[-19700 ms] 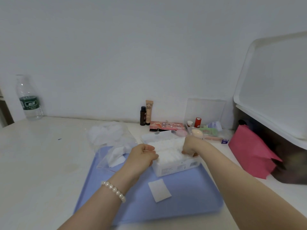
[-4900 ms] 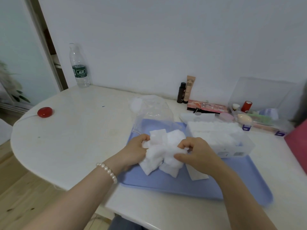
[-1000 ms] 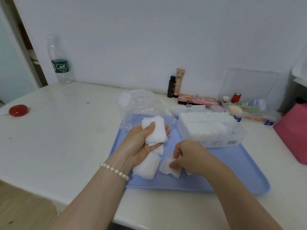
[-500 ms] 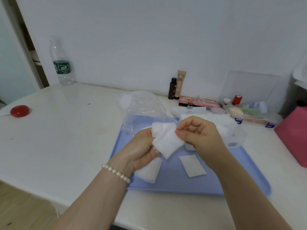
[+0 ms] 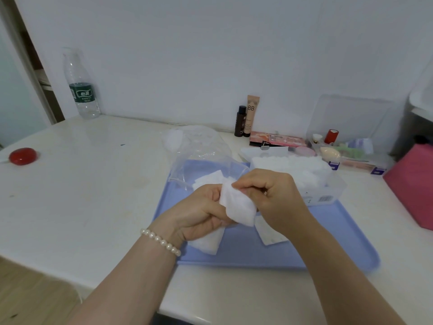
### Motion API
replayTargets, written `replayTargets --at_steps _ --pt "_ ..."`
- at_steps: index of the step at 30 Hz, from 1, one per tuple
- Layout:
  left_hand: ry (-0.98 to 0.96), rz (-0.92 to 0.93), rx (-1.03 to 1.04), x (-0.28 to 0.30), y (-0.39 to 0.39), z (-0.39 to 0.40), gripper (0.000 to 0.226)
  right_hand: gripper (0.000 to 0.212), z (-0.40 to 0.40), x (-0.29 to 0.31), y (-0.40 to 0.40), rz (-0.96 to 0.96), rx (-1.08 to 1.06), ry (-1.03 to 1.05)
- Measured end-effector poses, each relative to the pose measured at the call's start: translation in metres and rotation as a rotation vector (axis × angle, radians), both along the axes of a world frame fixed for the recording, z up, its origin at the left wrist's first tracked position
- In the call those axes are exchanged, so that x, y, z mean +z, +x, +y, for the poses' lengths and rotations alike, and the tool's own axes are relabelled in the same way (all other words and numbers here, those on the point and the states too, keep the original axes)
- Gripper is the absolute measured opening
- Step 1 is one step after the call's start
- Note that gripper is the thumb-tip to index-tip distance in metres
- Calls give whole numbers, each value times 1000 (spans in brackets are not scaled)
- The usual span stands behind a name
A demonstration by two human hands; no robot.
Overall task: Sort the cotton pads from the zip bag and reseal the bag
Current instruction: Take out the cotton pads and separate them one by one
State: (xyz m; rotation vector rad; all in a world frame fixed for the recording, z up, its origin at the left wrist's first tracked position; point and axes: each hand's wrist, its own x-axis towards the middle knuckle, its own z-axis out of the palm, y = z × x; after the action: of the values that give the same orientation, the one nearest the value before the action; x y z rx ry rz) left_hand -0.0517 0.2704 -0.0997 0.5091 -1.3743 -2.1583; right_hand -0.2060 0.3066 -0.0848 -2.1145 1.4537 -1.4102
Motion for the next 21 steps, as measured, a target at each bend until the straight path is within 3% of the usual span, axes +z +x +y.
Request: replayTargets --at_steps 5,7,10,13,18,21 --pt "71 76 -97 1 4 -2 48 20 0 0 1 40 22 -94" --pt "95 25 -33 0 3 -2 36 21 -1 -1 3 51 28 -106" --pt "95 -1 105 5 4 -1 22 23 -1 -4 11 -96 -91 -110" --pt "100 80 237 16 18 -9 34 20 1 -6 15 -257 -249 -189" --pt "67 112 457 20 40 -22 26 21 0 -17 21 -156 -181 34" --pt "83 125 497 12 44 -24 29 16 -2 -28 30 -52 -250 152"
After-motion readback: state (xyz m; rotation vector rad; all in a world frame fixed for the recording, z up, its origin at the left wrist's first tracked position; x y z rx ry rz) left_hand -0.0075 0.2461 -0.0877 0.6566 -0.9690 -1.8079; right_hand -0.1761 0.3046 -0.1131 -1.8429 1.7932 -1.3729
